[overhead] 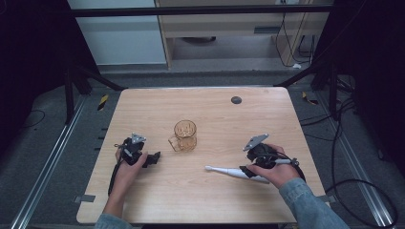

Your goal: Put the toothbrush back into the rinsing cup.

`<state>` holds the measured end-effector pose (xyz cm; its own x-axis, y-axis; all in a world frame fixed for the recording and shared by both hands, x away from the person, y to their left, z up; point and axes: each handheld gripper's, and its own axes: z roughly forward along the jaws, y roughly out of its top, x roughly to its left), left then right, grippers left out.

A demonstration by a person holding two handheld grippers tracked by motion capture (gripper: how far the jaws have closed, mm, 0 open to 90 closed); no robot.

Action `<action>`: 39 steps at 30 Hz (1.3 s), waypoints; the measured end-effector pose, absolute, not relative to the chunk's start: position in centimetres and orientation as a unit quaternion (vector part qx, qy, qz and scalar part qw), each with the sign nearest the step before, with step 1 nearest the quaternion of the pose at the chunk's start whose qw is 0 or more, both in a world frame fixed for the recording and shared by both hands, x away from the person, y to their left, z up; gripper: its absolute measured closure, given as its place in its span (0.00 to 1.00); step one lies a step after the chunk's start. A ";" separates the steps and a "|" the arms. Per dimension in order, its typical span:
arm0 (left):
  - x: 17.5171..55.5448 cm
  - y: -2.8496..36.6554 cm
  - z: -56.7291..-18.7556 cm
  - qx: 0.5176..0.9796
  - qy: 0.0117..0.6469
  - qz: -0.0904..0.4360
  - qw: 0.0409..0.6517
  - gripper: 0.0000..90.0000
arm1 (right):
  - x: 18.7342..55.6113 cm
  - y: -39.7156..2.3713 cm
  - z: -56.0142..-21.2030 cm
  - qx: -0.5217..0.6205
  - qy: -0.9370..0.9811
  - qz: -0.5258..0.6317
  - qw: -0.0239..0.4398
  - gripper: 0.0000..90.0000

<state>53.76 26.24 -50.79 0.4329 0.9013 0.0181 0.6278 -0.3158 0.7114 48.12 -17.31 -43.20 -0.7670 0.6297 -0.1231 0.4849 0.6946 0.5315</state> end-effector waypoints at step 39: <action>54.4 26.0 -50.8 0.777 0.498 0.216 0.319 0.00 | 48.4 -15.3 -43.1 0.251 0.942 0.199 0.103 0.52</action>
<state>54.38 26.04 -50.78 0.4097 0.9120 0.0180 0.6361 -0.2998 0.7110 48.43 -15.31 -43.14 -0.8527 0.5137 -0.0950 0.4314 0.7949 0.4266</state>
